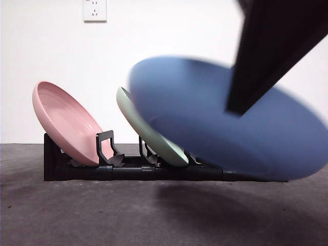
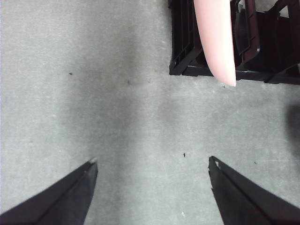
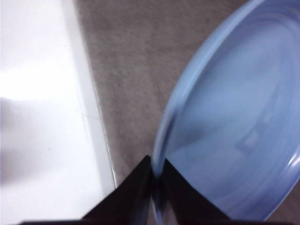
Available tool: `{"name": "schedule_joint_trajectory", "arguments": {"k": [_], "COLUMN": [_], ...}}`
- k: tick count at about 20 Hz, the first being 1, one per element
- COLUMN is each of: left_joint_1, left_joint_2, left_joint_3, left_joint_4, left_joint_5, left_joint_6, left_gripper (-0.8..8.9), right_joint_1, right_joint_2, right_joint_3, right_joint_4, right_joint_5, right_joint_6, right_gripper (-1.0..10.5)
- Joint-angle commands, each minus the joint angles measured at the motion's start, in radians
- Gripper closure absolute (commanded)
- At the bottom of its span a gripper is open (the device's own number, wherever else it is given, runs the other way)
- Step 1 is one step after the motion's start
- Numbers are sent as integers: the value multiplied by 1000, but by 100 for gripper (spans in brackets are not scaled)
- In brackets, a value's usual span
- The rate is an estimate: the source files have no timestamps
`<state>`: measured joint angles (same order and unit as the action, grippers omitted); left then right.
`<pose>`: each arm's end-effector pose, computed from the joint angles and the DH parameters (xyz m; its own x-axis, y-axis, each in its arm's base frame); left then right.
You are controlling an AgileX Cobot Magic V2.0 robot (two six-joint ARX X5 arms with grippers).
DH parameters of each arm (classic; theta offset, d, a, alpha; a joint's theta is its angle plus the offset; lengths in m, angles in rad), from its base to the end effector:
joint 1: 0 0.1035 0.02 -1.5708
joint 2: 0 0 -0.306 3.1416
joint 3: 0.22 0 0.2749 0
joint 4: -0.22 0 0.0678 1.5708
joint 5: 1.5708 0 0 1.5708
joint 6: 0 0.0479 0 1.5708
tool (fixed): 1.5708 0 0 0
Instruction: Place the plate
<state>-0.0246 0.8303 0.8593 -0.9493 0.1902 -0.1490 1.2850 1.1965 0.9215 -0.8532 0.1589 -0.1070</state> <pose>0.1493 -0.0127 0.3057 0.5898 -0.2036 -0.7814 0.0190 0.9709 -0.2387 0.0727 0.2204 0.2692 0.2710 0.3611 -0.8923 -0.9501 0.2488 -0.1879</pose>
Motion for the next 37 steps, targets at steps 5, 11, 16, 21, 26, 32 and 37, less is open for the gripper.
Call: {"name": "schedule_joint_trajectory", "arguments": {"k": [5, 11, 16, 21, 26, 32, 37], "left_joint_1": [-2, -2, -2, -2, -2, -5, -35], "left_joint_2": [6, 6, 6, 6, 6, 40, 261], "left_joint_3": [18, 18, 18, 18, 19, 69, 275], "left_joint_4": [7, 7, 7, 6, 7, -6, -39], "left_joint_5": [5, 5, 5, 5, 5, 6, 5], "left_joint_6": [11, 33, 33, 32, 27, -45, -60], "left_gripper": [438, 437, 437, 438, 439, 441, 445], "right_joint_1": [14, 4, -1, 2, -23, -235, -321], "right_joint_2": [179, 314, 396, 393, 230, -8, -107], "right_joint_3": [10, 10, 10, 29, 109, 109, 109], "right_joint_4": [165, 227, 221, 192, 176, 116, 82], "right_joint_5": [41, 73, 111, 98, -121, -137, -133], "right_joint_6": [-138, -232, -243, -171, -49, 224, 239], "right_gripper": [938, 938, 924, 680, 674, 674, 674]}}
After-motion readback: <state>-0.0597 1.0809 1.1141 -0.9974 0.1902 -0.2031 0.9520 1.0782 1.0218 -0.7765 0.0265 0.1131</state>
